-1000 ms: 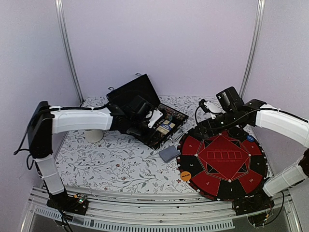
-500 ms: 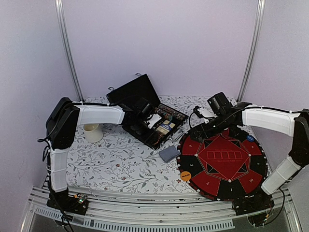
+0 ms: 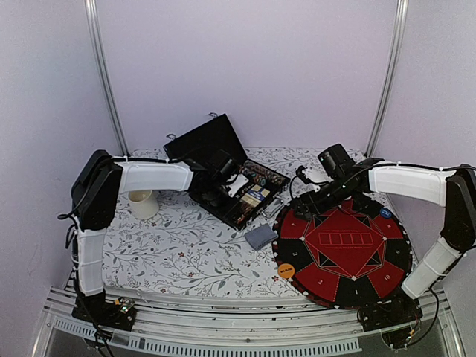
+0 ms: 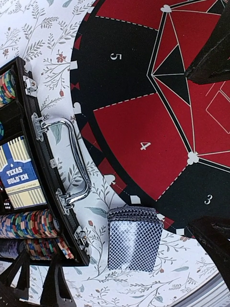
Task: Distribute texas hold em gaming equipment
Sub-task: Adjust the poker chips pile in the chip case.
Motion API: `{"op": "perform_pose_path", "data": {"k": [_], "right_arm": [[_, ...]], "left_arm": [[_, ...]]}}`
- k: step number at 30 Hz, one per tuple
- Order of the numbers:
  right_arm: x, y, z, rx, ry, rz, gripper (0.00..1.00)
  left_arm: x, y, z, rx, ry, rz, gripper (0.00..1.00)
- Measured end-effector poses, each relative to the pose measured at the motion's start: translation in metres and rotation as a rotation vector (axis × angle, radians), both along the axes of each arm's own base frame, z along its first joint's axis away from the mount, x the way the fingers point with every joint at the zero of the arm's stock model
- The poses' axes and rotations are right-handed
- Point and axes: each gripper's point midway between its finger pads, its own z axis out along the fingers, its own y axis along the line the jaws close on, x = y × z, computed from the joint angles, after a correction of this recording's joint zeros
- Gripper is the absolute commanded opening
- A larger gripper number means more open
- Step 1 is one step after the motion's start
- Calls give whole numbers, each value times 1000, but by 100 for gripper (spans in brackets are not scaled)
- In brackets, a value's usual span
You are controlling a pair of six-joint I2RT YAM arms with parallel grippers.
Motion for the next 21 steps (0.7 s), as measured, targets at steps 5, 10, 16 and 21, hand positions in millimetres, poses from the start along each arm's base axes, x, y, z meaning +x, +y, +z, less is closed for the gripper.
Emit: {"op": "perform_pose_path", "data": {"k": [5, 10, 16, 21], "right_arm": [[3, 1, 1, -3, -7, 8, 98], [4, 1, 1, -3, -7, 7, 98], [3, 1, 1, 2, -4, 11, 98], [2, 2, 1, 9, 0, 16, 98]], "left_arm": [[7, 8, 5, 32, -40, 30, 49], [12, 13, 8, 43, -54, 45, 54], [6, 3, 14, 4, -42, 4, 65], [-1, -12, 40, -66, -81, -45, 72]]}}
